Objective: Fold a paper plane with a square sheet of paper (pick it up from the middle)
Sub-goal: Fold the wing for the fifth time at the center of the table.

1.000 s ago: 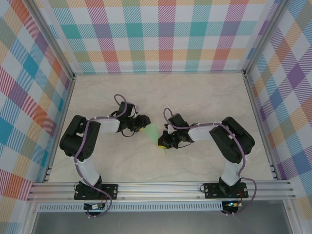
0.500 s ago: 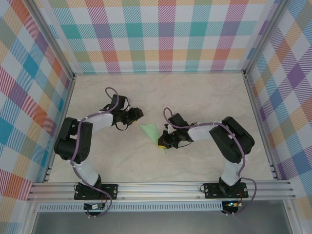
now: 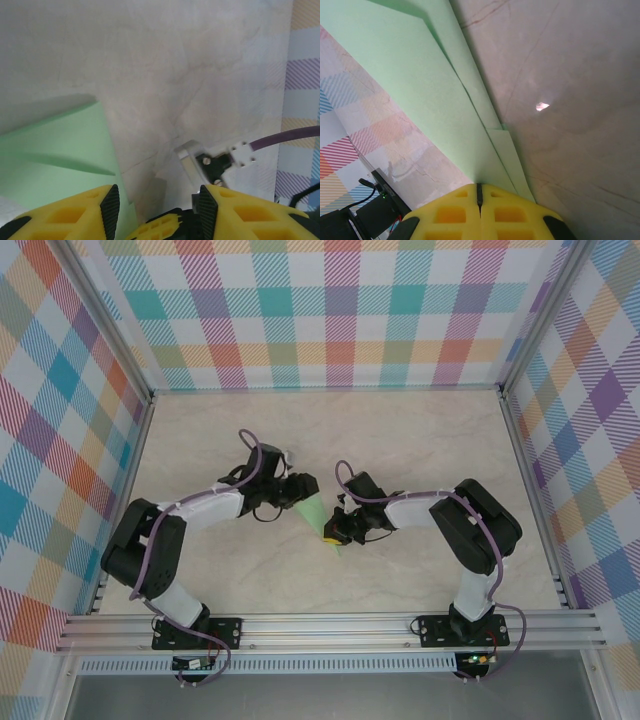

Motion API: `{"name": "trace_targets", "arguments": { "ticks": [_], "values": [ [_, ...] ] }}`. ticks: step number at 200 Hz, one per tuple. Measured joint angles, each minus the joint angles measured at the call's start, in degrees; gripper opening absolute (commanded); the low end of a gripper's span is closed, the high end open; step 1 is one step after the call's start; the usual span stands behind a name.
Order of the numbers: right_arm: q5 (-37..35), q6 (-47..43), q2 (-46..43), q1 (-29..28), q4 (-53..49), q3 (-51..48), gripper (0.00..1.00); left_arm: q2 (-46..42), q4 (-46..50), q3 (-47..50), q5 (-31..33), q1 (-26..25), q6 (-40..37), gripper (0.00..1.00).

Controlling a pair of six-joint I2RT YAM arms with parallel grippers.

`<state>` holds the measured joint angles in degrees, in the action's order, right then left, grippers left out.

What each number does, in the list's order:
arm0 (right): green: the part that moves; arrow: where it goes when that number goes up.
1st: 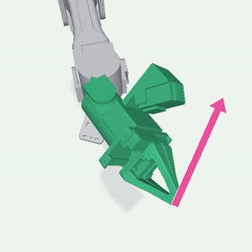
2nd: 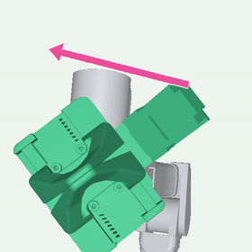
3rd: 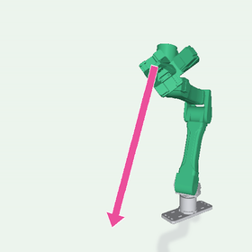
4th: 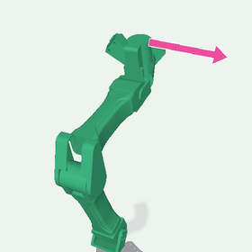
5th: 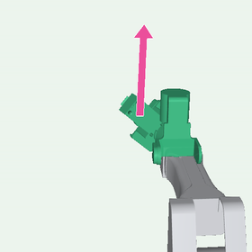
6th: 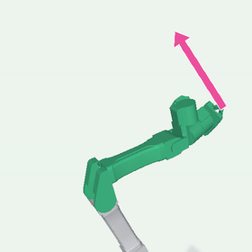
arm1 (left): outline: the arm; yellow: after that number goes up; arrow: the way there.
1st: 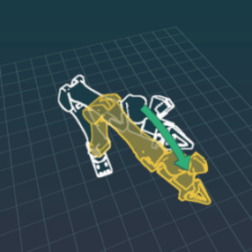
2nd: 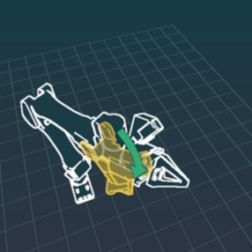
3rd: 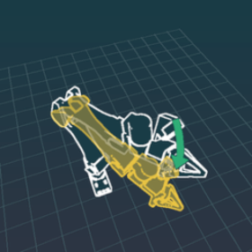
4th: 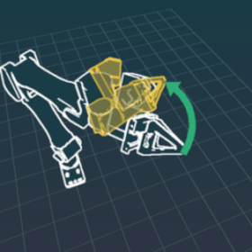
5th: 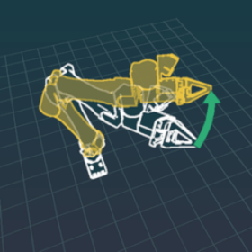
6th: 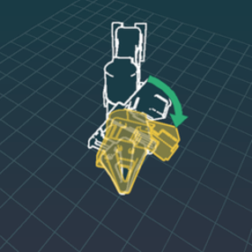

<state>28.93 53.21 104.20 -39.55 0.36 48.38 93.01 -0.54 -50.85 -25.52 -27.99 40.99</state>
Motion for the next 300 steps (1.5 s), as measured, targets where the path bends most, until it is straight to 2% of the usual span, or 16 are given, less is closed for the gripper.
{"name": "trace_targets", "arguments": {
  "ticks": [82, 178, 226, 300],
  "values": [
    [-0.9, 0.3, -0.2, -0.3, -0.2, 0.1, 0.01, 10.3, -1.3, -1.3, 0.3, -3.4, 1.7, 0.45],
    [-2.8, -1.4, -2.5, -1.9, -1.5, 1.3, 0.06, 11.2, -2.3, -2.0, 0.7, -3.5, 1.9, 0.44],
    [-4.1, -1.6, 1.1, -2.6, -0.3, 4.4, 0.06, 11.2, -2.5, -1.9, 0.7, -3.4, 1.9, 0.44],
    [-3.8, -2.9, -1.3, -2.5, 2.9, -1.0, 0.10, 11.4, -2.6, -1.9, 0.7, -3.4, 1.9, 0.43]
  ]
}}
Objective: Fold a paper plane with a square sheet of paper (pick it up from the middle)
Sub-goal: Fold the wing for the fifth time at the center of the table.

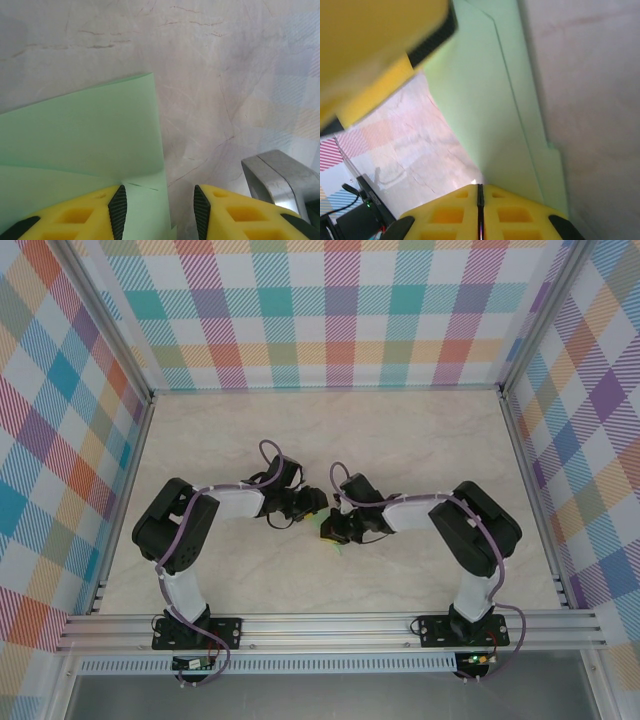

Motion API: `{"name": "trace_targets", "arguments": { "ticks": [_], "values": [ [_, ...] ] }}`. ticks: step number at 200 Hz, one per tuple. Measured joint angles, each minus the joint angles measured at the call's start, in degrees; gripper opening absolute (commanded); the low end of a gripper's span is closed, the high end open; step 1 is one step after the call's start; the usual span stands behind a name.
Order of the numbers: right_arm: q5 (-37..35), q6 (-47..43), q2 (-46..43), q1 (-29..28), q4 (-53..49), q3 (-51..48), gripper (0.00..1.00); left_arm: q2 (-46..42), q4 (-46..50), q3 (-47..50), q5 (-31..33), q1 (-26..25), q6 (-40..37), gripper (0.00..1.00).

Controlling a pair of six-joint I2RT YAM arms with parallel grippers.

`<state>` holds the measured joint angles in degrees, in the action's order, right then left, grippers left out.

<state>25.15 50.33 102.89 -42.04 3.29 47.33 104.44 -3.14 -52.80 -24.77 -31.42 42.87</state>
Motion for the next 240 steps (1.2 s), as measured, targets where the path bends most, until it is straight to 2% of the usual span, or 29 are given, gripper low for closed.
{"name": "trace_targets", "arguments": {
  "ticks": [102, 162, 189, 240],
  "values": [
    [1.9, -0.2, -9.2, 0.0, 2.1, -12.5, 0.11, 0.1, -0.1, 0.0, 0.0, 0.1, 0.0, 0.43],
    [1.8, -0.4, -11.5, 0.1, -0.8, -13.2, 0.13, 0.1, -0.1, 0.0, -0.1, 0.1, -0.2, 0.44],
    [-1.8, -1.6, -16.0, 0.1, -6.6, -13.1, 0.17, 0.1, -0.2, -0.1, -0.4, 0.1, -0.3, 0.46],
    [-14.6, -3.8, -25.7, 0.1, -15.9, -10.8, 0.25, 0.0, 3.4, -2.2, 1.3, -0.1, -1.4, 0.49]
  ]
}}
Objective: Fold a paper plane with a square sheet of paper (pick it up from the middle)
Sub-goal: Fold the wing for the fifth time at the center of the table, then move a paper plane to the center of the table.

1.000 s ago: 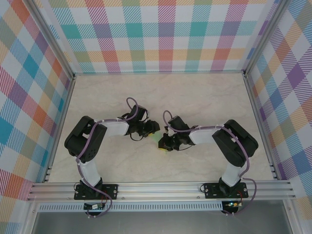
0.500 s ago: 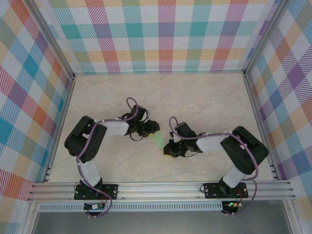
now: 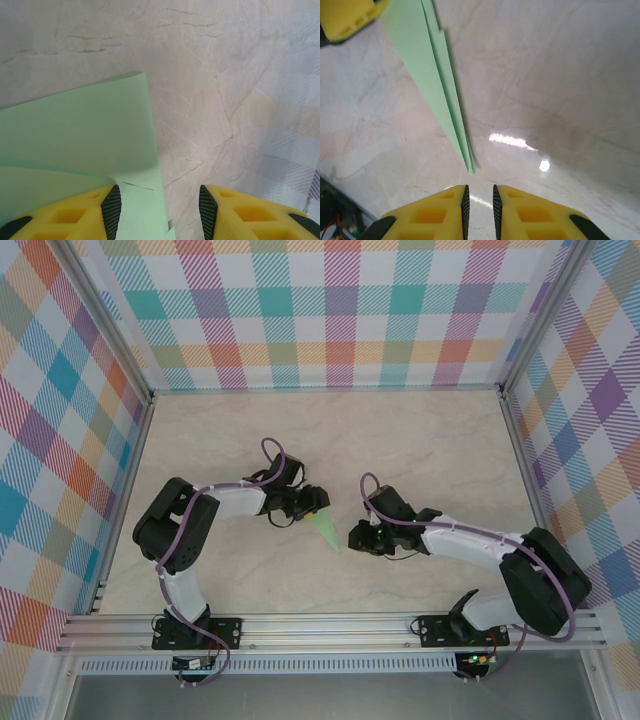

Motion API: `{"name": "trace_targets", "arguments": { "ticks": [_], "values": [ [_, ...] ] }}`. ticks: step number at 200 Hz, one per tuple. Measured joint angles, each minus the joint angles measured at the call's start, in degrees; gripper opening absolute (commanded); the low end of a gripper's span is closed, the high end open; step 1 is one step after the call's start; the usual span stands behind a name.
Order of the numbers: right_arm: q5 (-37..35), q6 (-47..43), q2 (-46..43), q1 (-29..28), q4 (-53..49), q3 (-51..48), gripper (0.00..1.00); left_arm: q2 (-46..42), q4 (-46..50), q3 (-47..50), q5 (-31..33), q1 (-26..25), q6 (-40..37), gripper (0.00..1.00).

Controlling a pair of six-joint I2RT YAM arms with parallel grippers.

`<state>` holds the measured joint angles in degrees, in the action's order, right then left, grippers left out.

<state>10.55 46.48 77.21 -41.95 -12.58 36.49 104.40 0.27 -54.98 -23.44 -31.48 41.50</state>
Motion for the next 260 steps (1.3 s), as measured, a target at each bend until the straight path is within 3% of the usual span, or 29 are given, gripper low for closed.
{"name": "trace_targets", "arguments": {
  "ticks": [69, 88, 125, 162, 210, 260],
  "values": [
    [-10.2, -0.9, -3.8, 0.0, -3.9, 0.6, 0.30, -3.5, 9.6, -4.9, 3.9, -0.3, -2.4, 0.58],
    [-11.1, -0.6, -3.0, 0.0, -3.8, 0.7, 0.31, -5.0, 14.7, -7.9, 6.6, -0.5, -2.5, 0.67],
    [-11.8, -0.3, -1.5, 0.0, -3.4, 1.2, 0.37, -7.7, 26.4, -13.0, 13.7, -2.3, -1.8, 0.75],
    [-10.3, -0.2, 1.3, 0.6, -0.7, 2.3, 0.38, -5.9, 36.9, -18.2, 19.8, -5.6, 0.2, 0.77],
    [-8.8, -0.2, 3.9, 1.0, 1.2, 4.0, 0.38, 4.7, 45.3, -28.2, 24.0, -8.5, 1.6, 0.77],
    [-7.7, -0.3, 5.8, 1.1, 2.5, 4.8, 0.39, 10.0, 51.3, -31.3, 26.3, -9.0, 2.7, 0.71]
  ]
}}
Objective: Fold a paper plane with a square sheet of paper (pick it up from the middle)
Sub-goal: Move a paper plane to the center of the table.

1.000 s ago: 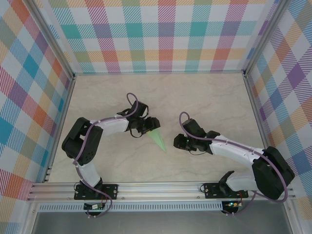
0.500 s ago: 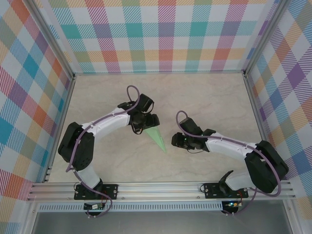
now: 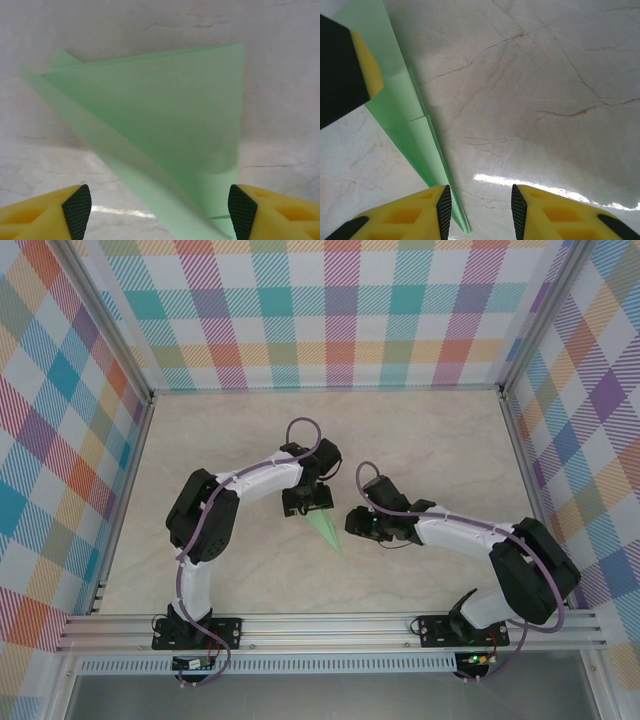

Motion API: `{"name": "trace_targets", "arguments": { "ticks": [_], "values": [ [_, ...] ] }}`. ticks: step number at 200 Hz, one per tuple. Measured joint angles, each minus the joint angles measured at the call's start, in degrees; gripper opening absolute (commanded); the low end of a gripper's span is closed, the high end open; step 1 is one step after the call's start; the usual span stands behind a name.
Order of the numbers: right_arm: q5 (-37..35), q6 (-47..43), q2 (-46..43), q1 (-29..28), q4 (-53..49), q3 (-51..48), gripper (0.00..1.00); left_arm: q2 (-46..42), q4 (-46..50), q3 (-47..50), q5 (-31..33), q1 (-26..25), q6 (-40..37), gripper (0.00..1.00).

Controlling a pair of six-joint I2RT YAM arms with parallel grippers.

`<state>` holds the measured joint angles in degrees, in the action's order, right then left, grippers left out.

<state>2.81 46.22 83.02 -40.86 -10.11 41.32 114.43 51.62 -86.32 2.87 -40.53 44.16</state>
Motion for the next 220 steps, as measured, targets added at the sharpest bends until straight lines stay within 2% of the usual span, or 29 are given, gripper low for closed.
{"name": "trace_targets", "arguments": {
  "ticks": [29, 63, 107, 140, 220],
  "values": [
    [3.0, 0.0, 3.0, 0.0, 1.9, 1.4, 0.40, -0.8, 0.8, 0.9, 1.3, 0.0, 0.1, 0.64],
    [7.4, -0.3, 6.5, 0.2, 4.4, 3.3, 0.42, -6.1, 0.7, 5.8, 1.8, 0.0, 0.8, 0.55],
    [12.9, -0.7, 9.6, 1.2, 7.7, 4.6, 0.53, -11.3, -0.6, 10.6, 2.4, 0.0, 1.6, 0.44],
    [16.4, -2.0, 12.0, 1.8, 8.4, 6.4, 0.60, -12.5, -1.2, 13.5, 2.8, 0.0, 1.5, 0.41],
    [19.2, -4.2, 17.1, 1.9, 8.2, 10.6, 0.63, -12.6, -2.8, 15.3, 2.8, 0.0, 1.5, 0.41]
  ]
}}
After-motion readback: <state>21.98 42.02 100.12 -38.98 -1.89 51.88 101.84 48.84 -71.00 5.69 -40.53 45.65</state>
